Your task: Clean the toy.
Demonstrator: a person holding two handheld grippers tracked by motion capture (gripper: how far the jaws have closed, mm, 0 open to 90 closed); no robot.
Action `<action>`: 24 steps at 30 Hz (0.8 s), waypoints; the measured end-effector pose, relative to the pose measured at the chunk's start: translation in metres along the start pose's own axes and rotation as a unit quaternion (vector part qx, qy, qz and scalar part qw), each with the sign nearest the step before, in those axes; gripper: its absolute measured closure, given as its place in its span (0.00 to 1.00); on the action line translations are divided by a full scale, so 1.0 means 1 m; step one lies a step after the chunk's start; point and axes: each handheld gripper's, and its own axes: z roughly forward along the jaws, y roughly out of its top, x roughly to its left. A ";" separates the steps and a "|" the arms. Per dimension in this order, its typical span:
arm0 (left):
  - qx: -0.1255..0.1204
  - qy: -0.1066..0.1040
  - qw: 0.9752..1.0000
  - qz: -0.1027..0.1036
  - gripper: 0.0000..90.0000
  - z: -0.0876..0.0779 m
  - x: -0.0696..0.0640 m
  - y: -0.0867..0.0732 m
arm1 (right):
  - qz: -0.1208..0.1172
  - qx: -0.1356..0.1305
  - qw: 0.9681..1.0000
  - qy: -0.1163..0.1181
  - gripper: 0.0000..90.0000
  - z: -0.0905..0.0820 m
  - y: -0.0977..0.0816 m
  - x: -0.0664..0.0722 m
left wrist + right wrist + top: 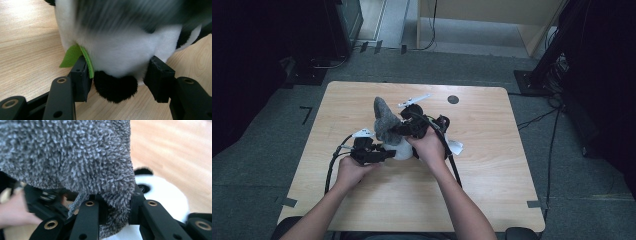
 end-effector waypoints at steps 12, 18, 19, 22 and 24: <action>0.007 0.003 1.000 0.008 0.48 0.001 -0.001 -0.001 | -0.034 0.042 0.998 -0.009 0.85 -0.001 -0.018 -0.001; 0.005 0.002 1.000 0.003 0.48 0.001 0.000 -0.001 | -0.041 0.061 0.997 -0.017 0.84 -0.018 -0.037 -0.009; 0.004 0.001 1.000 0.001 0.48 0.001 0.000 -0.001 | -0.041 0.061 0.997 -0.017 0.84 -0.018 -0.037 -0.009; 0.002 0.000 1.000 0.003 0.48 0.001 0.000 0.000 | -0.039 0.062 0.997 -0.023 0.84 -0.030 -0.048 -0.018; 0.004 0.002 1.000 0.009 0.48 0.001 -0.001 0.000 | -0.035 0.057 0.998 -0.018 0.84 -0.034 -0.052 -0.021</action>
